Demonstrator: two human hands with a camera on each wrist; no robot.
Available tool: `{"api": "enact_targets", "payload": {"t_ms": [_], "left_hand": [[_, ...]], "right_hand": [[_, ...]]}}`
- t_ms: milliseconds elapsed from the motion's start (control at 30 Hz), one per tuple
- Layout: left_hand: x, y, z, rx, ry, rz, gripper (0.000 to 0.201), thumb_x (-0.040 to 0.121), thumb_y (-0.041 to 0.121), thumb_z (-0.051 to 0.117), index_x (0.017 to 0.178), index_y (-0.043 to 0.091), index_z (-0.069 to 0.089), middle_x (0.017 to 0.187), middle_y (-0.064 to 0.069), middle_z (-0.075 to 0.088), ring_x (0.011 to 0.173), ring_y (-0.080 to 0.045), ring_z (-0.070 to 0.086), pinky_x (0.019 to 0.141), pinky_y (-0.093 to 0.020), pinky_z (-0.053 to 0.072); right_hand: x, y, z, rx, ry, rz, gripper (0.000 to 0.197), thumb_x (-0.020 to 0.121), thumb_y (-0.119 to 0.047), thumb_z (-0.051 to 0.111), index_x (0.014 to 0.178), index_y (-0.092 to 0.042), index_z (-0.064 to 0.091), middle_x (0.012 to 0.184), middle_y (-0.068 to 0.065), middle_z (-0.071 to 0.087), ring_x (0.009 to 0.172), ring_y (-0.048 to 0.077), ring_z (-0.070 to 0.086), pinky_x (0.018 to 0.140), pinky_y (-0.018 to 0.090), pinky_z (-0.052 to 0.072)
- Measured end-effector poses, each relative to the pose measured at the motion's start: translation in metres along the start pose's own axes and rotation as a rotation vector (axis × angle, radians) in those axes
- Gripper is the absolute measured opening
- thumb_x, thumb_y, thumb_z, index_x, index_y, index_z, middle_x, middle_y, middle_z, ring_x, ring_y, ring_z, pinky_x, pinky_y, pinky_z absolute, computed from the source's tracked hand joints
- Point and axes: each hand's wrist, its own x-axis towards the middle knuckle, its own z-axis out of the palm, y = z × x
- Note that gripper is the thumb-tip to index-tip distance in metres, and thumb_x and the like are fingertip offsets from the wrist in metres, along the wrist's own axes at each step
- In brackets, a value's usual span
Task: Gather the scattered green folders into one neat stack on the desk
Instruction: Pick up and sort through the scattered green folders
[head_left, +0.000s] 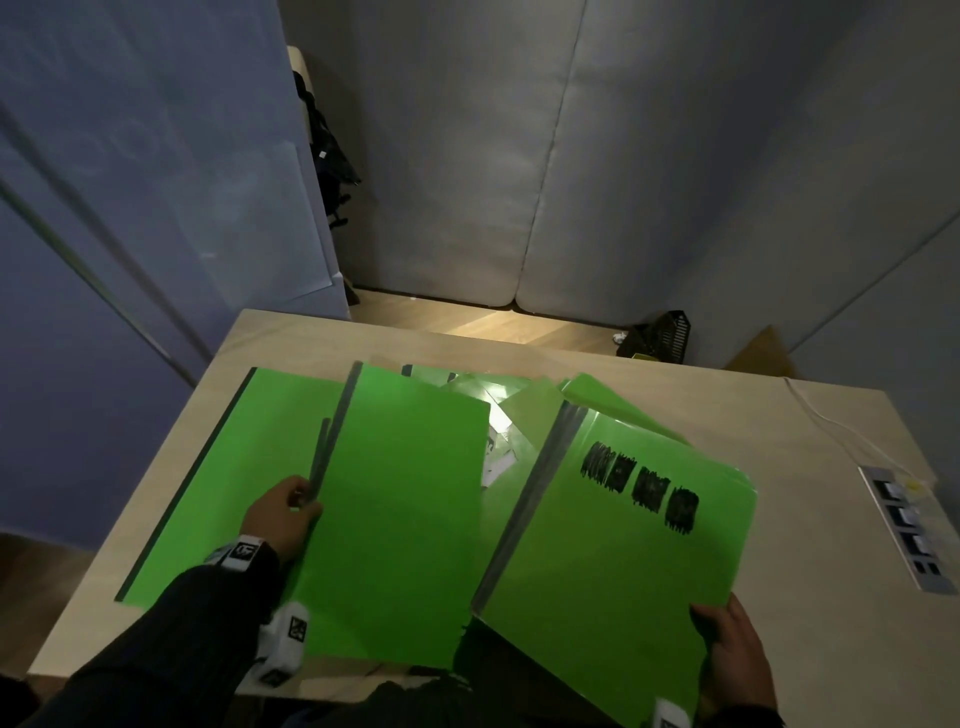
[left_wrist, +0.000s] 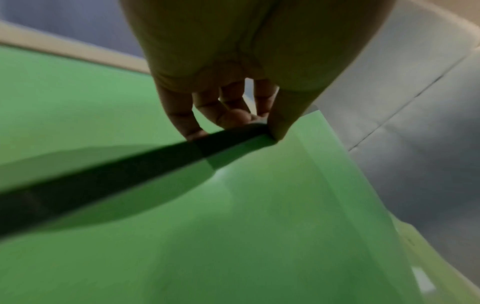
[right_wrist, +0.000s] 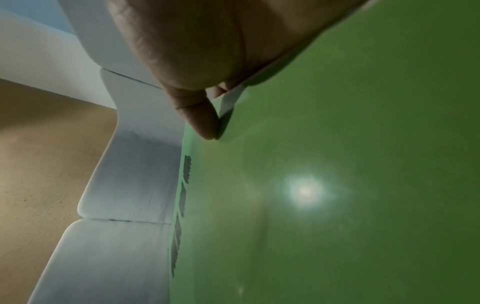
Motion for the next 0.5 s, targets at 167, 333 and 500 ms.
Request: {"api": "enact_targets", "payload": {"t_ms": [167,333,500], "left_hand": [[-0.003,0.023,-0.058,-0.341,0.149,0.105,0.014,0.097,0.007,0.048,0.106,0.017,0.05,0.085,-0.016,0.065,0.065,-0.027,0.062,0.065,-0.035,0.049],[-0.009,0.043,-0.072,-0.612,0.04,0.178,0.03,0.096,-0.003,0.043,0.103,0.024,0.052,0.07,-0.014,0.072,0.048,-0.016,0.067,0.045,-0.032,0.056],[-0.03,0.058,-0.025,-0.64,-0.1,0.142,0.03,0.096,-0.001,0.046,0.112,0.023,0.054,0.064,-0.01,0.065,0.048,-0.018,0.06,0.045,-0.028,0.051]], "right_hand": [[-0.003,-0.006,0.014,0.048,-0.099,0.057,0.041,0.098,-0.004,0.037,0.131,-0.015,0.06,0.111,0.018,0.071,0.101,0.042,0.065,0.076,0.047,0.056],[-0.01,-0.015,0.056,0.011,-0.193,0.021,0.024,0.096,-0.006,0.048,0.115,-0.006,0.063,0.11,0.011,0.073,0.095,0.029,0.066,0.081,0.044,0.058],[-0.019,-0.019,0.114,-0.091,-0.37,-0.001,0.04,0.097,-0.008,0.053,0.136,-0.009,0.056,0.14,-0.004,0.043,0.129,0.027,0.046,0.105,0.033,0.035]]}}
